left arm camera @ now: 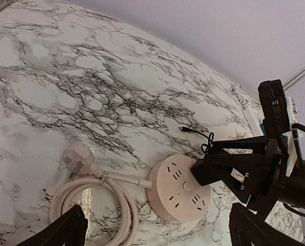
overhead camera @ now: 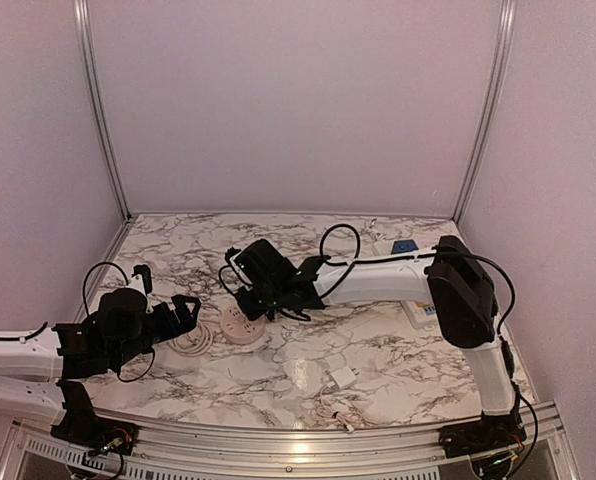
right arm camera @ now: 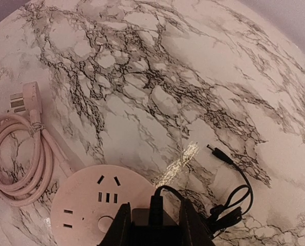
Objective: Insert the plug
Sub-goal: Insert the plug into the socket slot.
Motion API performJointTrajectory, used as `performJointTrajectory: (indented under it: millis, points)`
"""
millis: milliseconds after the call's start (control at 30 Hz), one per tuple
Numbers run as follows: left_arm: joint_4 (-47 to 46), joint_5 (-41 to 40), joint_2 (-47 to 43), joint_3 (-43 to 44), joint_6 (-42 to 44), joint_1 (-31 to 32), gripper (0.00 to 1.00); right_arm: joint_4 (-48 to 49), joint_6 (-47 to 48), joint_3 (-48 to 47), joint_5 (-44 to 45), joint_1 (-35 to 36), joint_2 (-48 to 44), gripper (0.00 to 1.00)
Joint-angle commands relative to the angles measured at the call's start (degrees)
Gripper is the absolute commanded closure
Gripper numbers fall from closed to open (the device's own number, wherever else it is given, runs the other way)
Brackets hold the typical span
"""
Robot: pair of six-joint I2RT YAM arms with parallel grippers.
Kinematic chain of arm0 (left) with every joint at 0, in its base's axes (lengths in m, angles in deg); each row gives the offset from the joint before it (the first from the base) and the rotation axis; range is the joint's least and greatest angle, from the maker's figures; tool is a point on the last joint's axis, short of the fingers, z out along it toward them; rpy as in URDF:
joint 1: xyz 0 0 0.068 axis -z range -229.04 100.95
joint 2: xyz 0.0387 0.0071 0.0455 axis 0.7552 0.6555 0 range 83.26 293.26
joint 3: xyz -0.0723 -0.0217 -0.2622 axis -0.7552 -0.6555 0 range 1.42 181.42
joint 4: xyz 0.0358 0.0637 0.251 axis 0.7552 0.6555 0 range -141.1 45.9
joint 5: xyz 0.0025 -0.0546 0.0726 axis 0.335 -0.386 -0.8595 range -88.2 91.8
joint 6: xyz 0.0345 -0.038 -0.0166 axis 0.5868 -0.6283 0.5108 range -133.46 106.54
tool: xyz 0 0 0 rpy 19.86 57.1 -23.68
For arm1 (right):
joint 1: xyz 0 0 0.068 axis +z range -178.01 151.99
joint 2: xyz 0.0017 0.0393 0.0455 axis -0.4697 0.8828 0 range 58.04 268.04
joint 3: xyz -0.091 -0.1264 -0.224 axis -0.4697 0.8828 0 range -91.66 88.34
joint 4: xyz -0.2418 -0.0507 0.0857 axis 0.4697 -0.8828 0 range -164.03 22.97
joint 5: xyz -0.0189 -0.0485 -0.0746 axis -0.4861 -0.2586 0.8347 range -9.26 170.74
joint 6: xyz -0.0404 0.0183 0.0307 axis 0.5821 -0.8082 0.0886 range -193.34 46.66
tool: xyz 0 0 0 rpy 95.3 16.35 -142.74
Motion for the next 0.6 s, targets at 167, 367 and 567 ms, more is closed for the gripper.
performJointTrajectory:
  millis: [167, 367, 567]
  points:
    - [2.7, -1.7, -1.8, -0.4, -0.1, -0.3, 0.01, -10.5, -0.6, 1.7, -7.7, 1.1, 10.9, 1.00]
    - [3.7, -2.4, -1.8, 0.4, 0.0, -0.3, 0.01, -12.3, -0.4, 2.4, -8.8, 1.0, 12.1, 1.00]
    - [4.3, -2.7, -1.9, 1.5, 0.4, -0.3, 0.01, -12.1, 0.1, 4.3, -9.0, 1.1, 13.1, 1.00]
